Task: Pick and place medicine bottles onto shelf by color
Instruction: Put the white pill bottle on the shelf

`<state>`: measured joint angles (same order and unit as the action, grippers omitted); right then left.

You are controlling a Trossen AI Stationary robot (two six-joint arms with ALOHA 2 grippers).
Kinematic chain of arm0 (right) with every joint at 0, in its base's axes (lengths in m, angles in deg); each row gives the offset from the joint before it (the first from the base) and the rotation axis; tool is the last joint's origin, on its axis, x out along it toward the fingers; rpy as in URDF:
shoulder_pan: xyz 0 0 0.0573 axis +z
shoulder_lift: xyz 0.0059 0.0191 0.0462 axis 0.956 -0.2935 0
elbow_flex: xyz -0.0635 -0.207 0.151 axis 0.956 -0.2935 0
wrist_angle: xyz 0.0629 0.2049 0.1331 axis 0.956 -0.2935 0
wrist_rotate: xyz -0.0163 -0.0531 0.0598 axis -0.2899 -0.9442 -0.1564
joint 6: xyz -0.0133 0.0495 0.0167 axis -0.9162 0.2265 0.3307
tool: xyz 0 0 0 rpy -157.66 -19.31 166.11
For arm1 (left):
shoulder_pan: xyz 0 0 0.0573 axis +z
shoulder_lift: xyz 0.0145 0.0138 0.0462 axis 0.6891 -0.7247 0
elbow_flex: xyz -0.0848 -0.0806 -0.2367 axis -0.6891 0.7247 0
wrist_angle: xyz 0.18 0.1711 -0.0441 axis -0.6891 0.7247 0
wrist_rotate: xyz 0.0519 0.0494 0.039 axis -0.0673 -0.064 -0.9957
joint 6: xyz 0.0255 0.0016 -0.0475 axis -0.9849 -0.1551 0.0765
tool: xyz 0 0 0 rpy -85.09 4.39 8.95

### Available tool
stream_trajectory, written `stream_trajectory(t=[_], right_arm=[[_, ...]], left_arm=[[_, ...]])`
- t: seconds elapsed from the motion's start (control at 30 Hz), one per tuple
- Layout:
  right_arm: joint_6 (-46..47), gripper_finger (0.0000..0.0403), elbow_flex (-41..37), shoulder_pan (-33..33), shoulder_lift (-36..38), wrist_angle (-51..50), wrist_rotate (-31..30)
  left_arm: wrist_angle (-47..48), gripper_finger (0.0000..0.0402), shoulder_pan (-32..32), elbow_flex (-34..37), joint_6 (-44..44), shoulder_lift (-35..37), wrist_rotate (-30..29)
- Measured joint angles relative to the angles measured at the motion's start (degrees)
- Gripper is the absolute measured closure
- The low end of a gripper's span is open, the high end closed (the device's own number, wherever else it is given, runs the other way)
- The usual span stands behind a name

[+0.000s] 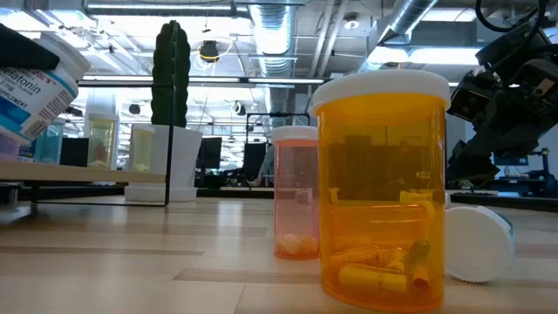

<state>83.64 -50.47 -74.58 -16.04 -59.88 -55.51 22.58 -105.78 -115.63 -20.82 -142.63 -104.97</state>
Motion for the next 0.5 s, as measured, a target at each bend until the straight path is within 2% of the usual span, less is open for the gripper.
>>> stream_trajectory(t=[0.5], right_arm=[[0.00, 0.0138, 0.00, 0.00, 0.00, 0.00, 0.01]], left_arm=[[-1.16, 0.0250, -0.14, 1.94, -1.17, 0.08, -0.51]])
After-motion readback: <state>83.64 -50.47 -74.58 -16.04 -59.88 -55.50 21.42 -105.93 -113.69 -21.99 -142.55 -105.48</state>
